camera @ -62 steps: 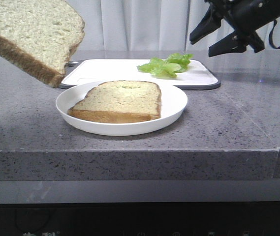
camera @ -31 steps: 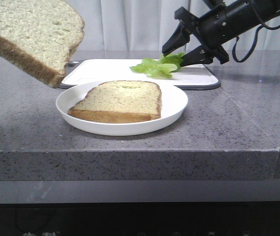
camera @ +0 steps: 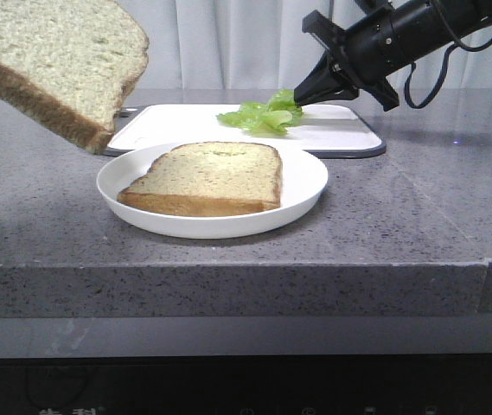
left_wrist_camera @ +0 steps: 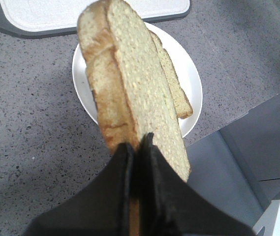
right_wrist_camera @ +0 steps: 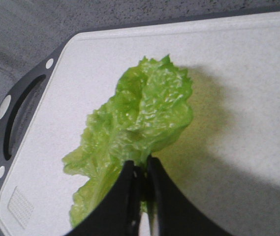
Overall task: Left arm grabs bread, right arm adds lettuce
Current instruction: 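Carry the lettuce with the right gripper and lay it on the bottom slice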
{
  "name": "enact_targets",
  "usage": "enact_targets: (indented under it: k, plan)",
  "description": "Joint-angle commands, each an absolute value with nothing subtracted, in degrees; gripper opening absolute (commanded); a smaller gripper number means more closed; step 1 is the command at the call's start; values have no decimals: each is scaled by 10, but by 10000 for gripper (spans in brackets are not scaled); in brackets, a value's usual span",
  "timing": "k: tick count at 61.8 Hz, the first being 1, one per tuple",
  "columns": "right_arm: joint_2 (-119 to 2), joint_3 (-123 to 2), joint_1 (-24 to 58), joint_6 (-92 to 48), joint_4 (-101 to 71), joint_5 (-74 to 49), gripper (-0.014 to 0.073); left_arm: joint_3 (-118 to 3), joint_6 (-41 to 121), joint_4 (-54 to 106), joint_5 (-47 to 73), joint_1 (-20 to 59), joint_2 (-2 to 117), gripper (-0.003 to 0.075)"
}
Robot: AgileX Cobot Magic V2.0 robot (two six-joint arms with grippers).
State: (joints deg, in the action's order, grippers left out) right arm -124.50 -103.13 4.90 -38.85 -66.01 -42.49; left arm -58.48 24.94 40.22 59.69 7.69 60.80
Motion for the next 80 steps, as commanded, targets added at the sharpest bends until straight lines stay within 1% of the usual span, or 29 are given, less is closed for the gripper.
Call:
enact_targets:
  k: [1, 8, 13, 25, 37, 46, 56, 70, 80]
  plan:
    - [-1174, -1053, 45, -398, -691, -451, -66, -600, 250, 436, 578, 76, 598, -20]
    - [-1125, -1051, 45, -398, -691, -485, -66, -600, 250, 436, 578, 76, 598, -20]
    - [-1078, -1027, 45, -398, -693, -485, -66, -600, 250, 436, 578, 76, 598, -20]
    - [-950, -894, 46, -415, -701, -502, -66, -600, 250, 435, 574, 76, 598, -20]
    - [-861, -741, 47, -502, -788, -531, -66, -600, 250, 435, 573, 76, 599, -20]
    - [-851, -650, 51, -571, -877, -568, -66, -600, 250, 435, 573, 76, 599, -20]
    - [-856, -583, 82, -638, -925, -565, -66, -600, 250, 435, 573, 76, 599, -20]
    - [-856, -569, 123, -655, -935, -517, -66, -600, 250, 435, 573, 76, 599, -20]
    - [-867, -569, 133, -655, -938, -500, -66, -600, 250, 435, 573, 76, 599, -20]
